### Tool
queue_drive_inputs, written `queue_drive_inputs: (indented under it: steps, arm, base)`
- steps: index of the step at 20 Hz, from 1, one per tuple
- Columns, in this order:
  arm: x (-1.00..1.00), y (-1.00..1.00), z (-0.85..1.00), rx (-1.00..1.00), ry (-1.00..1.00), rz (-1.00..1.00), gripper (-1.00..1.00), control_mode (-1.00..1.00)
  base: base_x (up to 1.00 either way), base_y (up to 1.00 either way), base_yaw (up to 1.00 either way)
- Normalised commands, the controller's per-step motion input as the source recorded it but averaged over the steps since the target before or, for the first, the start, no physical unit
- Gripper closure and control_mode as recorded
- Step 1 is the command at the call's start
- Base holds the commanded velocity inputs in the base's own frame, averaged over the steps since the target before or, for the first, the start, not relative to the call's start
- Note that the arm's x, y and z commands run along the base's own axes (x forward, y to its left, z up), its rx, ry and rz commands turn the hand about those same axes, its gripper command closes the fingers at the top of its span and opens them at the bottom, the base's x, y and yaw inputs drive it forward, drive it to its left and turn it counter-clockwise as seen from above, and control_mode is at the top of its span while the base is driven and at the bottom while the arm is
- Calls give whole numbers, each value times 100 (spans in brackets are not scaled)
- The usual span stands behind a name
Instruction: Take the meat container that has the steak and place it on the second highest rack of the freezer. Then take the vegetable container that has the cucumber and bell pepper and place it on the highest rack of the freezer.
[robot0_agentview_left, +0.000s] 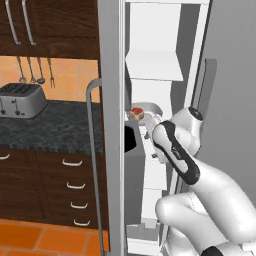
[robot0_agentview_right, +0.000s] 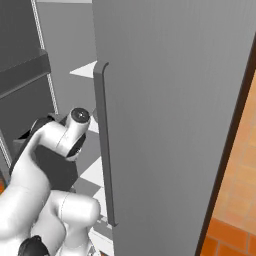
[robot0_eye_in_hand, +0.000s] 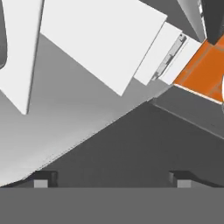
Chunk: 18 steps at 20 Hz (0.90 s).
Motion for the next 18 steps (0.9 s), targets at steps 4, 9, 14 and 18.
queue_drive_inputs:
  steps: [4, 9, 14, 18]
  arm:
    - [-65, 95, 0, 7, 0, 15, -100, -100]
    - [-35, 100, 0, 2, 2, 14, -100, -100]
    - [-42, 80, 9, 3, 1, 16, -100, -100]
    - [-100, -9, 56, 1, 4, 3, -100, -100]
  base:
    - [0, 0, 0]
    - [0, 0, 0]
    - [0, 0, 0]
    - [0, 0, 0]
